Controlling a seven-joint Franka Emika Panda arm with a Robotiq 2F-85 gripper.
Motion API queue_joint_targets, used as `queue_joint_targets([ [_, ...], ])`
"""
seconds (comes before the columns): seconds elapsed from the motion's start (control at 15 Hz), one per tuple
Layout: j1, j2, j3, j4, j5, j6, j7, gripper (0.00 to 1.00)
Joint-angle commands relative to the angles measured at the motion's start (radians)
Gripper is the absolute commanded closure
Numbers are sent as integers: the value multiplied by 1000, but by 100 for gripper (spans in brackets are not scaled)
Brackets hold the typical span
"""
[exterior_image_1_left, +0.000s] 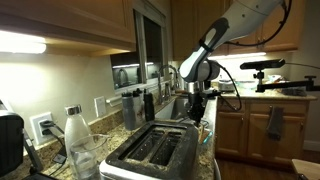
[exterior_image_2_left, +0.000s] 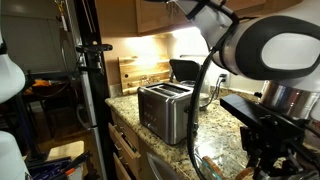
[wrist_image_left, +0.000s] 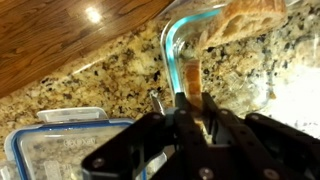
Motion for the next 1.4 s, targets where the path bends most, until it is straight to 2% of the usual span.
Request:
queue_joint_targets([
  [0.0,-17,6,11,21,18,-26,-16,93],
  [0.07,-12,2,11,24,13,-27,-8,89],
  [0.47,48,-80,-20,-1,-92,7,150,89],
  [0.93,129,-203,-56,-34,-303,-2,518,90],
  [1.33,161,-300,-52,-101,-432,-51,813,89],
])
